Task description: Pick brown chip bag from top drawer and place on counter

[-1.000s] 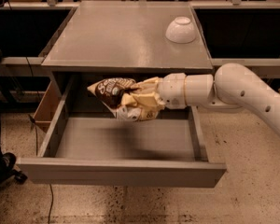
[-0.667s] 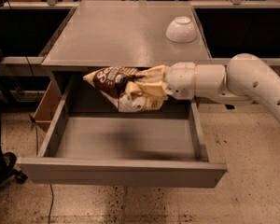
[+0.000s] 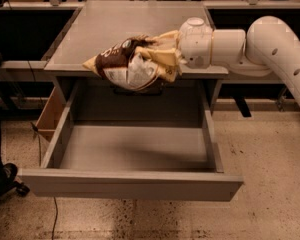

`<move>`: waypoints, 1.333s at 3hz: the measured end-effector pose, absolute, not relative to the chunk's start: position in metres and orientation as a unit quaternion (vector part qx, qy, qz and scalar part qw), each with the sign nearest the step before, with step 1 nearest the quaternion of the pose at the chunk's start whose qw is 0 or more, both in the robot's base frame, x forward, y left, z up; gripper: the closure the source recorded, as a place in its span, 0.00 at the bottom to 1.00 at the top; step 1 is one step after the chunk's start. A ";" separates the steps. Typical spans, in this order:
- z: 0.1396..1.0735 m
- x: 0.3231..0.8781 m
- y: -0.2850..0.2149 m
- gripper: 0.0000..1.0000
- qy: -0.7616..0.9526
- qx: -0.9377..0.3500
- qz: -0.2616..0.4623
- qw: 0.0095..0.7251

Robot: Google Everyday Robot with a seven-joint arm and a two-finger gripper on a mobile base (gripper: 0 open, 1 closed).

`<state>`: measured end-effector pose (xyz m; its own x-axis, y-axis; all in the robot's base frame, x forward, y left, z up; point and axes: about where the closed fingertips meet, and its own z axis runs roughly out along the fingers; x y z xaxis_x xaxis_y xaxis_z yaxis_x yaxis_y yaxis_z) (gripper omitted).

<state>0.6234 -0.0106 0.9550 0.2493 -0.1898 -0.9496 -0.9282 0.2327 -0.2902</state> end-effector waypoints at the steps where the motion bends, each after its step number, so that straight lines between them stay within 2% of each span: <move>1: 0.978 0.667 0.000 1.00 0.520 -0.532 0.304 0.595; 3: 1.009 0.734 0.029 1.00 0.527 -0.536 0.274 0.600; 4: 0.993 0.766 0.055 1.00 0.552 -0.536 0.257 0.585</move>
Offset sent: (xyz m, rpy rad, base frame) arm 0.1390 0.0322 0.0790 -0.0034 -0.0921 -0.0718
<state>0.7657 0.0549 0.9926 0.2580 -0.2920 -0.9209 -0.8922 0.2936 -0.3431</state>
